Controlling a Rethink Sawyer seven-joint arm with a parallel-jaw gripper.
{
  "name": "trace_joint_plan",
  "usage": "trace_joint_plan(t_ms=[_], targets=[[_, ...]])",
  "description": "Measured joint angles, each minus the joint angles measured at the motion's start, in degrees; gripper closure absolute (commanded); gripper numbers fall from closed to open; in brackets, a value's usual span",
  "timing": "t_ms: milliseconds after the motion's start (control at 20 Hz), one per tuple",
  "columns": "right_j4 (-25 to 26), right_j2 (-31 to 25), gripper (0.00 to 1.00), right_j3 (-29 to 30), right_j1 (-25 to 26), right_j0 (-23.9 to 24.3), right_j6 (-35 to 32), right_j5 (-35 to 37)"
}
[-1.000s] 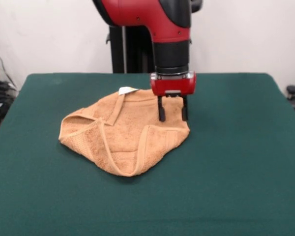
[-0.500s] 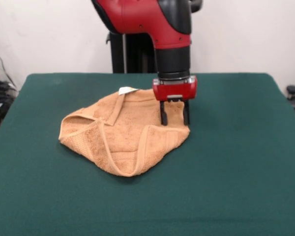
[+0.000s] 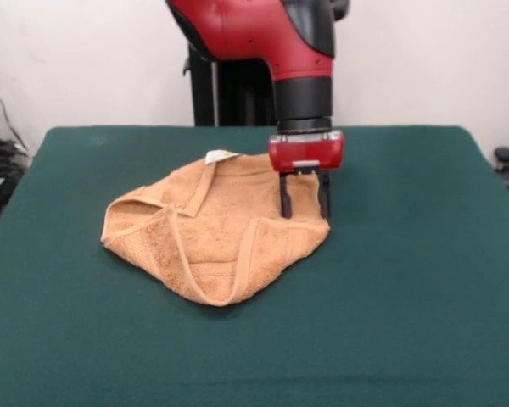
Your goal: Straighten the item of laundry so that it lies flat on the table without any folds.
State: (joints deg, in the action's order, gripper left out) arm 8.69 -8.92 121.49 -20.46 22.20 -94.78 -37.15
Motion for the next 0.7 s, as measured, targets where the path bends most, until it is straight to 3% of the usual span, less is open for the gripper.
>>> trace_joint_plan(t_ms=[350, 700], targets=[[-1.1, 0.5, 0.0, 1.0, 4.8, -3.5, -0.9, -16.2], [-1.3, 0.5, 0.0, 1.7, 7.3, -4.0, -1.4, -21.8]])
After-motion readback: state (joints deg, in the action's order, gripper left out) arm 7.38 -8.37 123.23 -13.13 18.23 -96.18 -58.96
